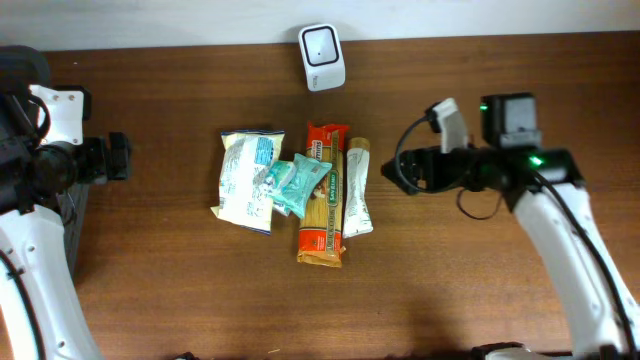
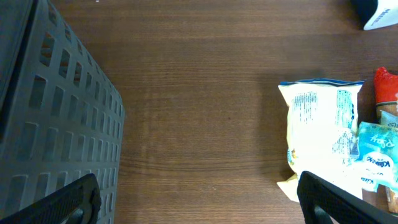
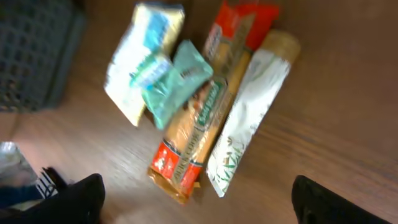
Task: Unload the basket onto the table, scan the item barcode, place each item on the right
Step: 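Move the right gripper to the white tube and grasp it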
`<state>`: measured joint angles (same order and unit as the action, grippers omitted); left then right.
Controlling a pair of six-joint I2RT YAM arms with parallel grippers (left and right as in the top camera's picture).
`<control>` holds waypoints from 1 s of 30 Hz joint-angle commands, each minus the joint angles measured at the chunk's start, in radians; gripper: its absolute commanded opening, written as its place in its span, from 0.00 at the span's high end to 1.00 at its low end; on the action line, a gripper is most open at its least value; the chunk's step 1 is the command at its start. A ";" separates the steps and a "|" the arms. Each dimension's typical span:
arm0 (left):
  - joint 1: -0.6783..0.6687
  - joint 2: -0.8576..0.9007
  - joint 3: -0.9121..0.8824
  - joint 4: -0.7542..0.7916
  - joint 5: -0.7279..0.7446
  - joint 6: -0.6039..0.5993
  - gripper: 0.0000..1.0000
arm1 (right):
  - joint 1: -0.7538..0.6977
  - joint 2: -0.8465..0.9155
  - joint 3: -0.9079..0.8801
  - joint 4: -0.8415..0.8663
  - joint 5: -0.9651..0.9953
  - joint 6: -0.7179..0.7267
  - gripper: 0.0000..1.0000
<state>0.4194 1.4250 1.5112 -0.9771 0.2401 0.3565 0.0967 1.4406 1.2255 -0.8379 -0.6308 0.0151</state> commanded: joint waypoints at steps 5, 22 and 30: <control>0.003 0.000 0.011 0.002 0.018 0.016 0.01 | 0.094 0.243 0.016 0.002 0.064 0.053 0.16; 0.003 0.000 0.011 0.002 0.018 0.016 0.01 | 0.140 0.401 0.014 0.095 0.097 0.054 0.22; 0.003 0.000 0.011 0.002 0.018 0.016 0.01 | 0.194 0.401 0.014 0.117 0.250 0.177 0.23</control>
<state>0.4194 1.4250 1.5112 -0.9768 0.2401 0.3565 0.2871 1.8336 1.2270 -0.7338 -0.4324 0.1234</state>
